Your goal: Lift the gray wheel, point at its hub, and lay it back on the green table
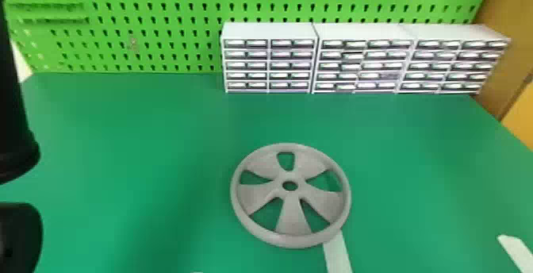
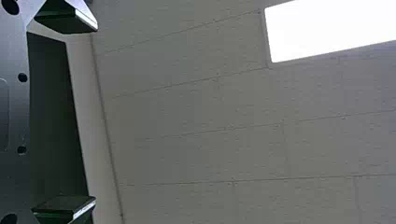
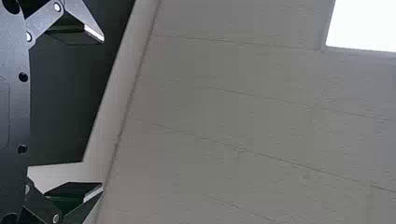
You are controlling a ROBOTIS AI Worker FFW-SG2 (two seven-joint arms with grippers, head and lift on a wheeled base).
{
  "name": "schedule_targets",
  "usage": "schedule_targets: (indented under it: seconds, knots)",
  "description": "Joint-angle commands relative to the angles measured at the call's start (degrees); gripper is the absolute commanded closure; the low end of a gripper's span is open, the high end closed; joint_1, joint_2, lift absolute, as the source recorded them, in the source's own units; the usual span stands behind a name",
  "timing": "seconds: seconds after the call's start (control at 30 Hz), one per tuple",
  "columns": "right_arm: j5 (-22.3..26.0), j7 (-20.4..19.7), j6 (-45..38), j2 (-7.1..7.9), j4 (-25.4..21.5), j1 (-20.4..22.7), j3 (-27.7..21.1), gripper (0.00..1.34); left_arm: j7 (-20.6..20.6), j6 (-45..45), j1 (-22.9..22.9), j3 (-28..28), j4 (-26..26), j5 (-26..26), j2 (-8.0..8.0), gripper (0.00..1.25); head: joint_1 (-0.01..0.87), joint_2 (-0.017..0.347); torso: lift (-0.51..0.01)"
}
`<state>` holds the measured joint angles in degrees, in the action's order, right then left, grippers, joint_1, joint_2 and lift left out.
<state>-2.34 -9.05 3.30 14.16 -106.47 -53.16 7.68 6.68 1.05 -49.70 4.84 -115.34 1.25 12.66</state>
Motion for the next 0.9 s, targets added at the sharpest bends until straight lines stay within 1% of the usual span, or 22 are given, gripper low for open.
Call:
schedule_targets:
  seconds: [0.0,0.07,0.17,0.27,0.37,0.5,0.6,0.67,0.8,0.87]
  knots:
    - [0.4,0.0,-0.4,-1.07,3.6,2.2,-0.8,0.18,0.0,-0.3,1.6,-0.5,3.6,-0.4,-0.01,0.0,0.692,0.048,-0.093]
    - [0.0,-0.1,-0.7,-1.33,4.5,3.1,-1.1,0.19,0.0,-0.3,2.3,-0.6,4.8,0.1,-0.01,0.0,0.692,0.048,-0.093]
    - [-2.9,-0.9,-2.8,-1.42,5.1,4.9,-1.1,0.19,0.3,-1.0,3.9,-0.8,6.0,0.2,-0.09,0.0,0.692,0.048,-0.093]
    - [-1.4,-1.1,-3.7,-1.77,6.9,6.7,-1.3,0.19,0.4,-2.0,5.7,-1.4,7.8,0.2,-0.09,0.0,0.692,0.048,-0.093]
    - [-1.4,-1.1,-4.6,-2.21,7.9,8.9,-1.6,0.19,0.4,-3.3,7.3,-2.1,9.6,-0.2,-0.18,0.0,0.692,0.048,-0.093]
    - [-0.8,-1.1,-6.0,-2.21,8.7,11.3,-1.6,0.19,0.4,-5.4,10.1,-2.9,11.2,-0.1,-0.8,0.0,0.692,0.048,-0.093]
    - [-0.6,-1.1,-6.6,-2.39,9.0,13.5,-1.4,0.18,0.4,-5.9,12.8,-4.0,12.3,-0.3,-1.59,0.0,0.692,0.048,-0.093]
    - [-0.8,-1.1,-6.8,-2.65,9.4,15.0,-1.4,0.19,0.4,-6.2,14.6,-4.5,12.8,-0.2,-2.11,0.0,0.692,0.048,-0.093]
    - [-0.6,-1.1,-7.3,-3.53,9.5,18.5,-2.9,0.19,0.4,-6.8,18.0,-4.8,13.1,0.4,-2.29,0.0,0.692,0.048,-0.093]
    - [-0.5,-1.1,-7.5,-3.79,9.5,20.4,-3.6,0.19,0.4,-7.3,19.9,-5.5,13.1,0.2,-2.82,0.0,0.692,0.048,-0.093]
